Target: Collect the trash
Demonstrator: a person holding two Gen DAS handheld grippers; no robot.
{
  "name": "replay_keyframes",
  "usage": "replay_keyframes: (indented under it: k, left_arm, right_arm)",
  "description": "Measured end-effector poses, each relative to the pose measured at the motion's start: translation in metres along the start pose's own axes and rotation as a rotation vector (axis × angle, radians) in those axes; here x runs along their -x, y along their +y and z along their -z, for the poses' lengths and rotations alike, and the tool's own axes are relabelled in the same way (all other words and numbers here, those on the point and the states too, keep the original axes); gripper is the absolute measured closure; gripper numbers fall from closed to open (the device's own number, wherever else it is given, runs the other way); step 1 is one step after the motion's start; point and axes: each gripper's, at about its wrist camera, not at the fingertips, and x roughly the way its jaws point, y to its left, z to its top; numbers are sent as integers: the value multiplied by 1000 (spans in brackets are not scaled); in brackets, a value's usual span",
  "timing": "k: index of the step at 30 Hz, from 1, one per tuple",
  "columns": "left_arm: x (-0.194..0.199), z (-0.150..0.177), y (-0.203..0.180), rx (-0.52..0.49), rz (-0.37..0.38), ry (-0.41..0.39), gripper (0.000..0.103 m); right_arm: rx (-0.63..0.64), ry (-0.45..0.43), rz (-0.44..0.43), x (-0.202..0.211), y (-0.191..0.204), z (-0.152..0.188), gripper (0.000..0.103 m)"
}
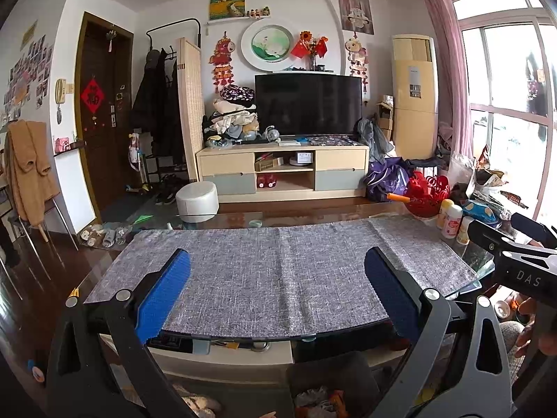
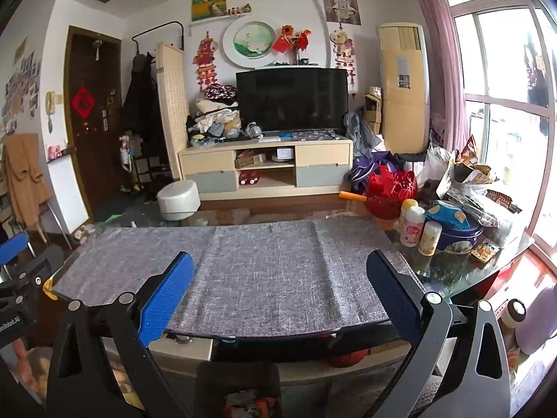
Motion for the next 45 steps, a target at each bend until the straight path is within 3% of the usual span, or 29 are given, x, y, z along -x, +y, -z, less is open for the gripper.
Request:
replay_keyframes:
  k: [45]
  left_arm:
    - [1,4,3,6,-9,6,8]
  right_arm:
    - [-12,4,4,0,-1,9,3]
